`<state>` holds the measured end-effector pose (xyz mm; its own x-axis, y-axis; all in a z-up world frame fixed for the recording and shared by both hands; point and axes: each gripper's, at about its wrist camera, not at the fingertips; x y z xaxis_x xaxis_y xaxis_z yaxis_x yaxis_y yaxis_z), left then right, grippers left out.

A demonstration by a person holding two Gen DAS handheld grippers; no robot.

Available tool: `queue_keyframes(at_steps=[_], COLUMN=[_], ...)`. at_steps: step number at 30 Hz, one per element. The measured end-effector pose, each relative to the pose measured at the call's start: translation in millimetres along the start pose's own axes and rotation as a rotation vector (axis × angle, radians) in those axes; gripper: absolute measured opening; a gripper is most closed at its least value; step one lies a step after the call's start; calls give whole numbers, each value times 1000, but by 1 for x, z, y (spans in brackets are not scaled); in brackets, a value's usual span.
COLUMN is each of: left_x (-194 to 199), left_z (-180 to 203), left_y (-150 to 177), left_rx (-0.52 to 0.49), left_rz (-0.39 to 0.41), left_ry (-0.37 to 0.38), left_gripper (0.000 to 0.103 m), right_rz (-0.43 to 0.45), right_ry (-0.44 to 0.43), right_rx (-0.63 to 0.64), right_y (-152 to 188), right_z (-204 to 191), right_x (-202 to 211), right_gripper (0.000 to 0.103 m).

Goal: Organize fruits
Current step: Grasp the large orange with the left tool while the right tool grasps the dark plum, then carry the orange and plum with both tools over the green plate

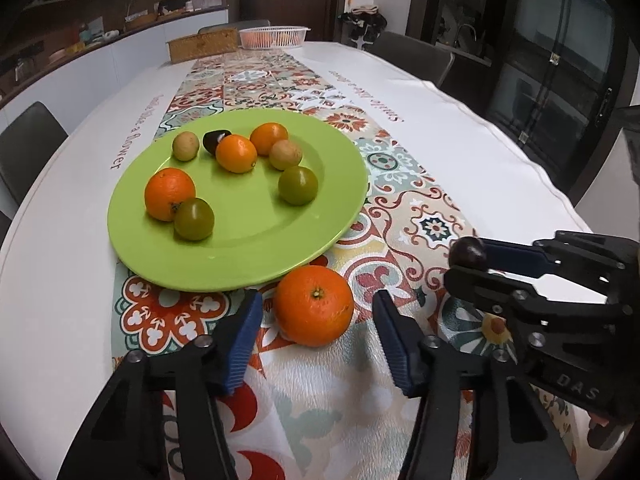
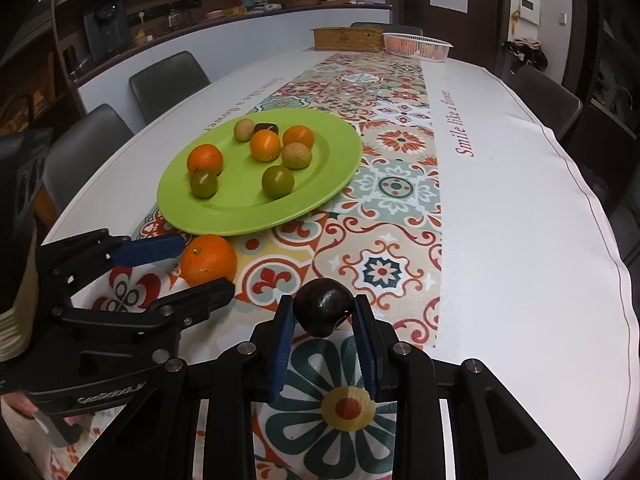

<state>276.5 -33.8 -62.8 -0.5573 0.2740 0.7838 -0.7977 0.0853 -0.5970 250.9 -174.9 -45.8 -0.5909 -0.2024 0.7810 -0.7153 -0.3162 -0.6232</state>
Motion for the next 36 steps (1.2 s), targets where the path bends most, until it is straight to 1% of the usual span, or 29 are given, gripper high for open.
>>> queue_keyframes(at_steps=[1,5,11,21,36], left_x=[-2,-4,0,32,86], left_z=[0,1,1,3,-3], left_y=[0,2,3,6,-3], left_rx=[0,-11,-6,-4,14], left_rz=[-6,-4,-5,38,148], left_ry=[-4,-34,-21,-3,-8], left_gripper=[48,41,40,40,40], right_rz=[0,2,5,36,134], right_ry=[1,-1,-1,-5,-10], right_rx=[0,-4,-4,3,16], right_y=[0,1,1,0,-15], right_z=[1,3,4,-4,-19], right_x=[0,0,1,18,58], right_gripper=[30,30,30,30,30])
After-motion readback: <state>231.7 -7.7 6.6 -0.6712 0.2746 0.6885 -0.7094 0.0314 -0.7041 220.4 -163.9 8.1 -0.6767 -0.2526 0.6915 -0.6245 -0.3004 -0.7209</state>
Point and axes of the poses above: each gripper's, at about its wrist camera, not at the fingertips, and x roughly against the way its jaws point, z to its right, y to its underside, and after that the axes turned 10 degrees about x, right-handed
